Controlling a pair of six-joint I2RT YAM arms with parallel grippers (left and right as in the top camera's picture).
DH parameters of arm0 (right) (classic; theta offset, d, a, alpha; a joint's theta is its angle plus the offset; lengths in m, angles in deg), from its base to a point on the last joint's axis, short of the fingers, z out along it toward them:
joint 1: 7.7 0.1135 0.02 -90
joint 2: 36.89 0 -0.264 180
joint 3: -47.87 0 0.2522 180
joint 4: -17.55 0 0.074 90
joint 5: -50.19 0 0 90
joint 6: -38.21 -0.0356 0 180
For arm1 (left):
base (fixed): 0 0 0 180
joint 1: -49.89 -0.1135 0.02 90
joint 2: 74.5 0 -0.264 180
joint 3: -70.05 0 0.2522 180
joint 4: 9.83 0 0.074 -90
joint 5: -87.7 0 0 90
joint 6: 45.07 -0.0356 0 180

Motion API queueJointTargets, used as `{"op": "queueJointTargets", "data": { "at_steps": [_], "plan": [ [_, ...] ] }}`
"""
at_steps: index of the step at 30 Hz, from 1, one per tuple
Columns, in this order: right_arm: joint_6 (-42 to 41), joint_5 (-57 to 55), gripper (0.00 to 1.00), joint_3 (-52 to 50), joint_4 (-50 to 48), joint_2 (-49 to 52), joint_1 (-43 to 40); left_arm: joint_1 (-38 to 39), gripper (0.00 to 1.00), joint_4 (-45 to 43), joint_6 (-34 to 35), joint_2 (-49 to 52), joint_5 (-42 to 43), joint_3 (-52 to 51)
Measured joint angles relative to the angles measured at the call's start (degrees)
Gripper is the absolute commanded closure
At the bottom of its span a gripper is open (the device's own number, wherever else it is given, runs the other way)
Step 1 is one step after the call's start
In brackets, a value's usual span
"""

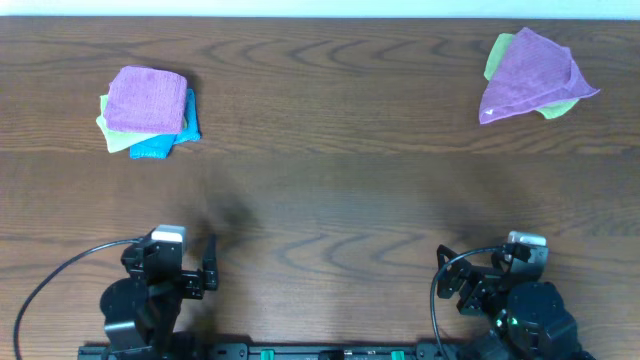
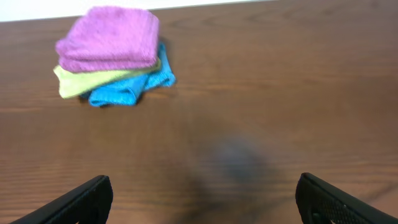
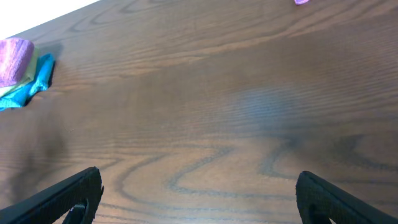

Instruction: Fold the cloth

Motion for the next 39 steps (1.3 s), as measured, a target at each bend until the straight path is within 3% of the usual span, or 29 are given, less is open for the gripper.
{"op": "queueJointTargets", "data": {
  "at_steps": [14,39],
  "plan": [
    [0.0,0.0,0.01,0.0,0.0,0.0,0.0,4.6,0.05,10.1,-0.1,-2.3,-2.8,-3.8],
    [0.0,0.0,0.01,0.0,0.0,0.0,0.0,4.5,0.05,10.5,0.1,-2.3,-8.5,-4.5]
  ]
}}
